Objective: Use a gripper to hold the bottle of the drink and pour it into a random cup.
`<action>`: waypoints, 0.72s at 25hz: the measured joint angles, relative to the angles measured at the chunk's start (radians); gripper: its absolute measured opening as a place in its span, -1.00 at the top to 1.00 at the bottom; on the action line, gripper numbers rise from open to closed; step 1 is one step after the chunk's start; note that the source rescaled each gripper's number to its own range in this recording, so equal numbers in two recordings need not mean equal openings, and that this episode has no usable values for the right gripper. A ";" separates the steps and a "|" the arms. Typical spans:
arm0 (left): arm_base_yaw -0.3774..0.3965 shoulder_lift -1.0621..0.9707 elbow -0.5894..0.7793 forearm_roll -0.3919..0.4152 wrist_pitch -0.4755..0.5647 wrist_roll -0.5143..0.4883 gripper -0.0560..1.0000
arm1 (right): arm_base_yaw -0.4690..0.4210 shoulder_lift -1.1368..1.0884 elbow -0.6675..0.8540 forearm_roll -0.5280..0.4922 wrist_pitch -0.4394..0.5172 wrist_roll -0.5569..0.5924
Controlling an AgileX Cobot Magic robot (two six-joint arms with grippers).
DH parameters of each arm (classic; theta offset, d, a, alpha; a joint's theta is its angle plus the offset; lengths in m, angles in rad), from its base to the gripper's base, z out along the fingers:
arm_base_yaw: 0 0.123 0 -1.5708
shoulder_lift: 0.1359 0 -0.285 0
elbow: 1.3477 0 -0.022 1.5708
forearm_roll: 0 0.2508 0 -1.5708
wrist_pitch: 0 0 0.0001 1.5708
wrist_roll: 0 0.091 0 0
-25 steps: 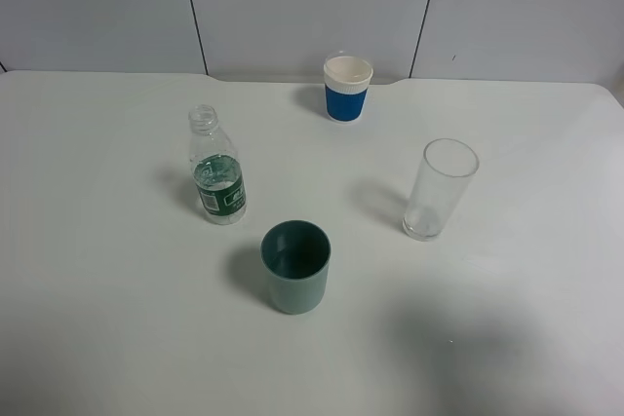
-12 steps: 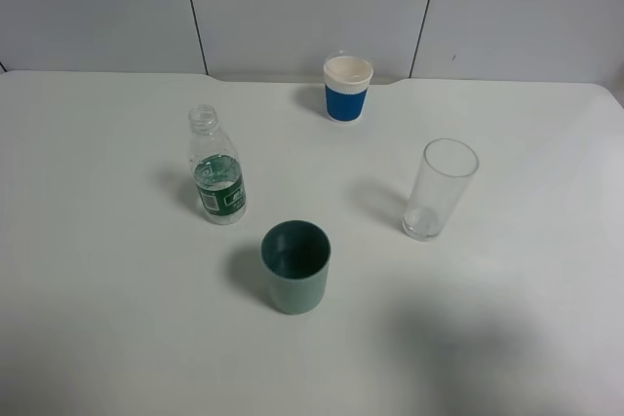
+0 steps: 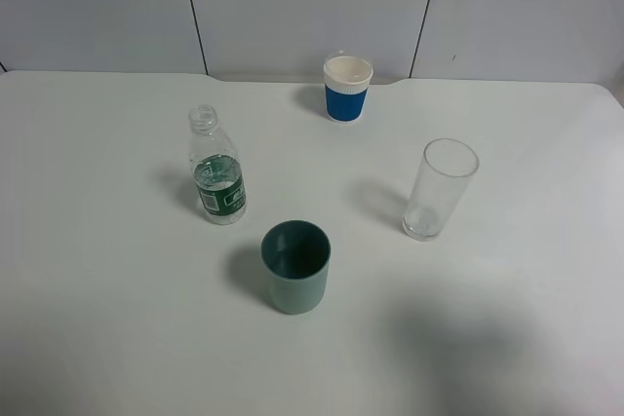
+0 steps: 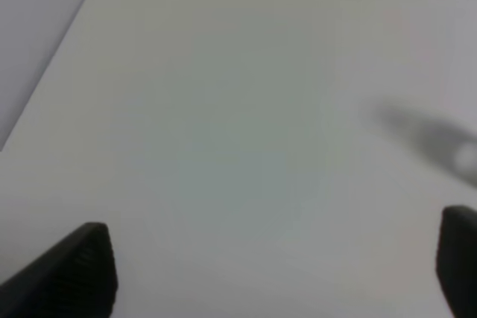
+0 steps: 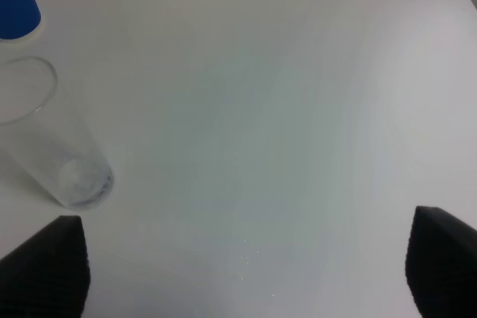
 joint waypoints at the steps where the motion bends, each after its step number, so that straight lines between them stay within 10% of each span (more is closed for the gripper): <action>1: 0.000 0.000 0.005 0.000 0.000 0.000 -0.37 | 0.000 0.000 0.000 0.000 0.000 0.000; 18: 0.000 0.000 0.024 0.000 0.004 0.000 -0.37 | 0.000 0.000 0.000 0.000 0.000 0.000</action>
